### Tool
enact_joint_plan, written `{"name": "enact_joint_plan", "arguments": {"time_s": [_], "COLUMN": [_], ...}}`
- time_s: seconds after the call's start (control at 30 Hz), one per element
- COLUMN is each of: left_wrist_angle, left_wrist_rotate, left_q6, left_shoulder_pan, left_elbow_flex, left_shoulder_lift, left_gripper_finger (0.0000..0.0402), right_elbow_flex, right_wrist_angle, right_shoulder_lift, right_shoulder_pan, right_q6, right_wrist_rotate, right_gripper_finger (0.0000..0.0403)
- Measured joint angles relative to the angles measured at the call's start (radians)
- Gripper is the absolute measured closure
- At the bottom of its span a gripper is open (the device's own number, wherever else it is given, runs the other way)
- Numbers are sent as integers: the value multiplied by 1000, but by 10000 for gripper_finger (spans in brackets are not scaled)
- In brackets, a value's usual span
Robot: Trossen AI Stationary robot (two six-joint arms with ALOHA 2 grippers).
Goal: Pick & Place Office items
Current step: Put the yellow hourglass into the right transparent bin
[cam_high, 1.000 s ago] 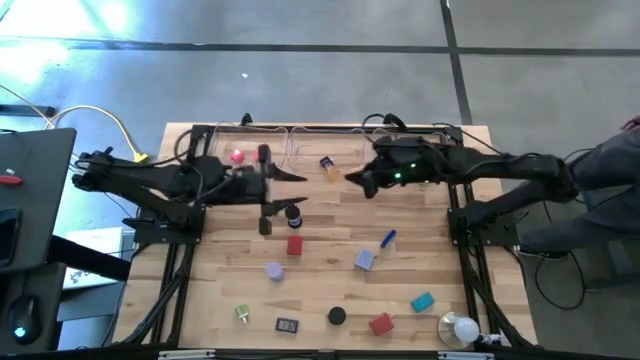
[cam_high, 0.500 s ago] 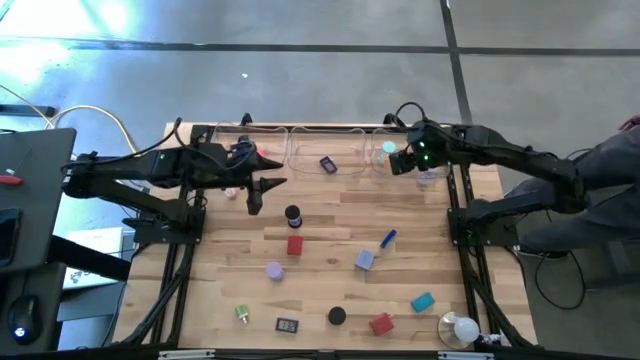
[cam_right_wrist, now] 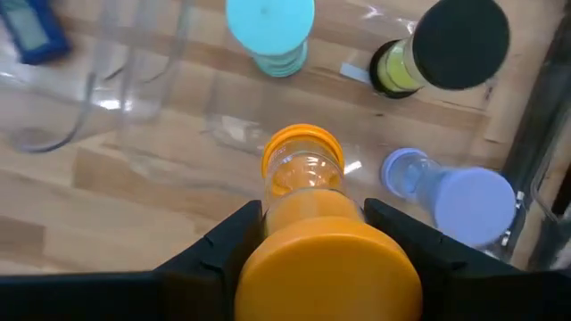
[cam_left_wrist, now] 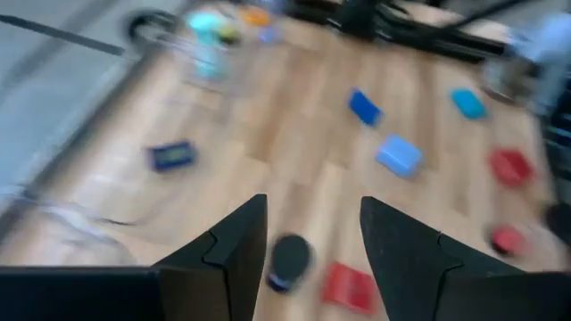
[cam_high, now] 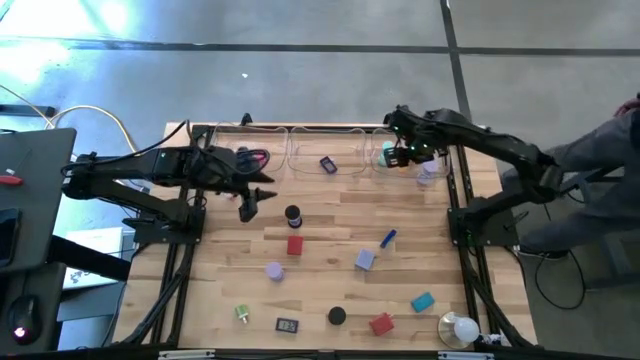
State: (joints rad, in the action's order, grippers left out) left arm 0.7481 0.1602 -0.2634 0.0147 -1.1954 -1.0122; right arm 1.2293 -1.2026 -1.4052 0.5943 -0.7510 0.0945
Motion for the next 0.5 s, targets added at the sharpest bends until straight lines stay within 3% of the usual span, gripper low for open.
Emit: {"name": "enact_joint_plan", "arguments": {"time_s": [0.13, 0.5], "left_wrist_angle": [10, 131], "left_wrist_rotate": [-110, -160], "left_q6": [-26, -135], "left_shoulder_pan": [3, 3], "left_elbow_flex": [0, 0], "left_shoulder_lift": [0, 0], "left_gripper_finger": [227, 227], "right_elbow_flex": [0, 0], "right_wrist_angle": [10, 101], "right_shoulder_lift": [-70, -224], "right_shoulder_pan": [37, 96], "right_q6": [26, 94], "right_wrist_rotate": [1, -25], "right_gripper_finger": [228, 228]}}
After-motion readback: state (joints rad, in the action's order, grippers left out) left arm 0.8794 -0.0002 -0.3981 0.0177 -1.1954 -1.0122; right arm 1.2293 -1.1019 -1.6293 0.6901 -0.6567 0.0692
